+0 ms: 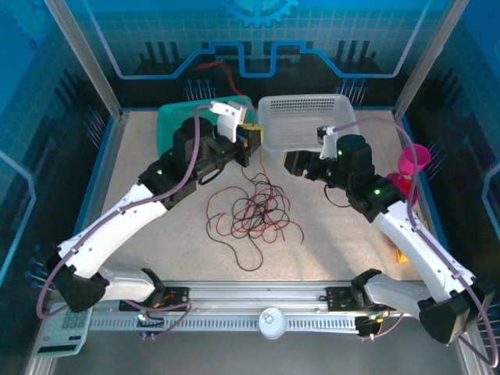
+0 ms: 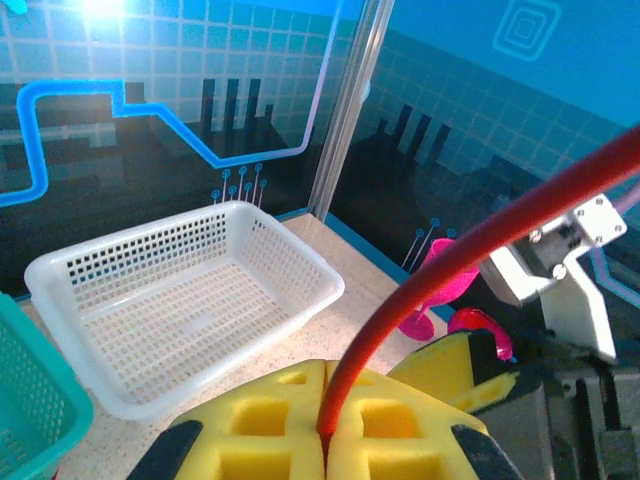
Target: Untangle the cables
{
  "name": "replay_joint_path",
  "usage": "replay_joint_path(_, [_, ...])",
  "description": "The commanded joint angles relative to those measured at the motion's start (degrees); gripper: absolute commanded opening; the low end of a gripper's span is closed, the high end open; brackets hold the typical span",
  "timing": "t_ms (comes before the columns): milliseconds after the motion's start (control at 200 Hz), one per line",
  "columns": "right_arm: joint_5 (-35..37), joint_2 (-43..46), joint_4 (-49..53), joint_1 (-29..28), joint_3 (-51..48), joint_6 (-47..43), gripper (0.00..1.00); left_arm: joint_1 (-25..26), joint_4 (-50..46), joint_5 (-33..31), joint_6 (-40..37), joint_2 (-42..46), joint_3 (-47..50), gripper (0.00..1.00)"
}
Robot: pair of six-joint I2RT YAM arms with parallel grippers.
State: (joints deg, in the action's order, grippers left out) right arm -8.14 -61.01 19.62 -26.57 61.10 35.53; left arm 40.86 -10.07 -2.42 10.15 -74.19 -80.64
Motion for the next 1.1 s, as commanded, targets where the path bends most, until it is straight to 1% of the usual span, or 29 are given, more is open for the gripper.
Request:
replay_joint_path(0, [-2.8, 0.9, -1.9, -0.1, -3.5, -2.7, 0.72, -0.3, -0.9, -0.8, 0.1, -0.2, -3.0, 0.0])
replay_joint_path(75, [-5.0, 0.5, -2.2, -0.8, -5.0, -4.6, 0.73, -0.3, -1.1, -0.9, 0.0, -0.2, -3.5, 0.0])
replay_joint_path(205, [-6.1, -0.3, -2.0, -2.9, -7.5, -7.4, 0.74, -0.3, -1.3, -0.9, -0.2, -0.2, -4.4, 0.0])
replay_joint_path(300, [-6.4, -1.0, -3.5, -3.8, -9.0, -8.0, 0.74, -0.3, -1.2, -0.6, -0.1, -0.2, -4.8, 0.0])
replay_joint_path(405, [-8.6, -2.0, -5.6, -4.4, -9.6, -8.1, 0.74, -0.3, -1.1, -0.3, 0.0, -0.4, -5.0, 0.0])
replay_joint_path(525, [-11.6, -3.4, -6.9, -5.3, -9.5, -8.5, 0.73, -0.3, -1.1, -0.3, 0.2, -0.7, -5.0, 0.0])
replay_joint_path(580, [-12.5, -4.1, -7.3, -5.7, -9.6, -8.6, 0.7, -0.3, -0.9, -0.2, 0.2, -0.8, -5.0, 0.0])
replay_joint_path(640, [-12.9, -4.8, -7.7, -5.9, -10.0, -8.6, 0.65, -0.3, -0.7, -0.3, 0.3, -0.8, -5.1, 0.0])
replay_joint_path(740, [-12.1, -5.4, -8.3, -5.9, -10.4, -8.0, 0.51, -0.3, -0.9, -0.4, 0.1, -0.9, -5.6, 0.0])
replay_joint_path(840, [-11.8, -5.8, -8.9, -5.9, -12.3, -8.0, 0.32, -0.3, -1.3, -0.7, -0.2, -0.8, -6.3, 0.0])
replay_joint_path(910, [-11.9, -6.2, -9.2, -5.8, -12.7, -8.0, 0.14, -0.3, -1.5, -0.8, -0.6, -0.9, -6.9, 0.0])
replay_joint_path(985, [-11.6, -6.3, -9.3, -5.7, -13.4, -7.9, 0.0, -0.3, -2.0, -1.1, -0.9, -1.1, -7.7, 0.0])
replay_joint_path(1095, [-10.8, -6.2, -9.3, -5.2, -14.5, -7.9, 0.0, -0.4, -3.1, -1.7, -2.1, -1.3, -9.4, 0.0])
